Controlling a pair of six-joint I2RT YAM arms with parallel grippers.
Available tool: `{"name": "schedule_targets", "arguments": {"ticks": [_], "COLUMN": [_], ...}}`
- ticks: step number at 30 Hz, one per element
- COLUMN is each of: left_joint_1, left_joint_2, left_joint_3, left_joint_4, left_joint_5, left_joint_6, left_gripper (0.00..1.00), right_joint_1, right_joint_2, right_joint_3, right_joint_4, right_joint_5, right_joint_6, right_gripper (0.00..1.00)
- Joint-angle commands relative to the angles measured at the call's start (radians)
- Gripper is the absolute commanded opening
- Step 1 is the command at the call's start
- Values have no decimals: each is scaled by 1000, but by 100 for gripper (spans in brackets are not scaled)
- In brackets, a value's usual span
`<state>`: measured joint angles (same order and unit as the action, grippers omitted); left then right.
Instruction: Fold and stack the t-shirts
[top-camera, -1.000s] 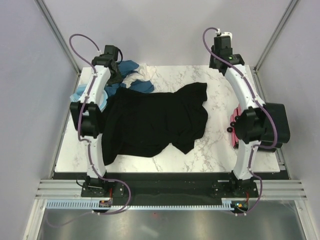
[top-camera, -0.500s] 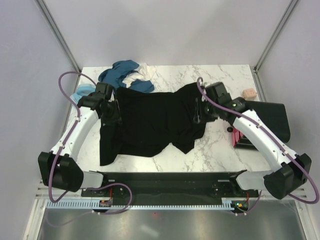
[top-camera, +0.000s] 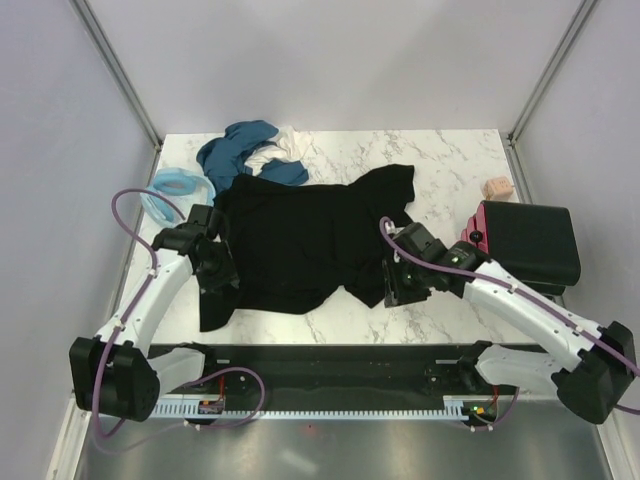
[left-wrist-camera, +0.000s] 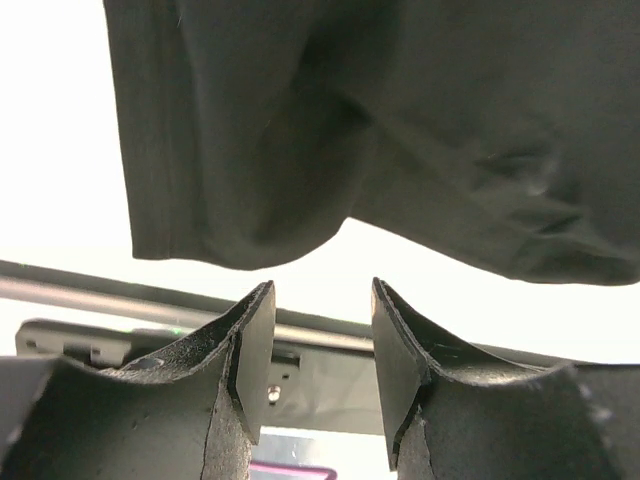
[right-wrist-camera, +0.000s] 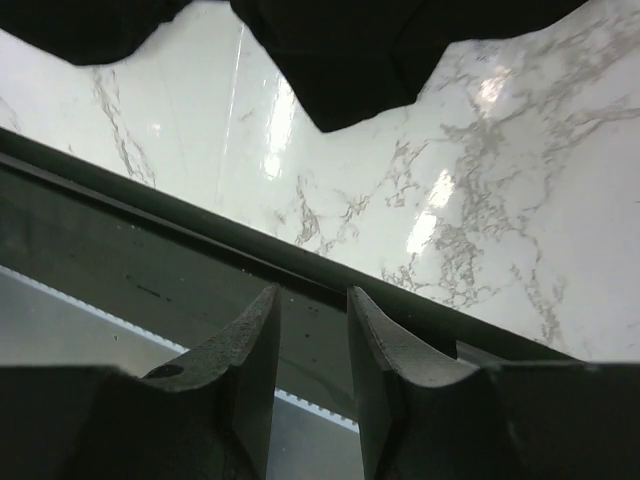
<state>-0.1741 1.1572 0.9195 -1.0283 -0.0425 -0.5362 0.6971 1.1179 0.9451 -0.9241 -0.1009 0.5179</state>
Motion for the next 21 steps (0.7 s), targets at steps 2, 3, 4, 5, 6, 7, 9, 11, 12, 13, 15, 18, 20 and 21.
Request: {"name": "schedule_targets", "arguments": {"ticks": [2,3,4,5,6,7,9,11,12,13,15,18,20,21], "left_joint_1": [8,10,10,13,12,12,13,15,15,15,16,16,16,18], "left_joint_2": [-34,-42,-48,-57,-59,-59,-53,-48,-42,-42,-34,-18,-4,2], "left_joint_3": [-2,5,16,42,59,74,113,131,133,133,133,136,151,156], "left_joint_4": [-53,-53,-55,-56,-62,-68,-81,-82,-81,-81,-78,-70,-67,-69], "left_joint_5": [-27,-30,-30,-28,-28,-34,-46,-53,-50,-48,-43,-37,-37,-37], "left_joint_6": [-76,-76,-76,-73,-68,-65,-54,-44,-42,-42,-42,-39,-31,-27], "left_gripper": [50,50,50,50,50,50,50,50,50,50,50,50,50,50], "right_joint_1": [137,148,154,156,154,156,154,156,154,154,154,154,154,154], "right_joint_2": [57,80,91,101,124,132,148,160,169,181,232,284,331,350], "right_joint_3": [-61,-66,-80,-88,-92,-100,-108,-117,-117,-117,-105,-74,-52,-34], "right_joint_4": [118,135,151,175,188,195,223,241,248,254,272,303,303,300], "right_joint_5": [38,50,78,84,84,95,121,159,165,170,178,197,205,220], "right_joint_6": [88,94,99,100,100,97,96,94,90,87,73,65,54,50], "right_gripper": [41,41,41,41,47,48,46,48,51,51,54,55,56,56]}}
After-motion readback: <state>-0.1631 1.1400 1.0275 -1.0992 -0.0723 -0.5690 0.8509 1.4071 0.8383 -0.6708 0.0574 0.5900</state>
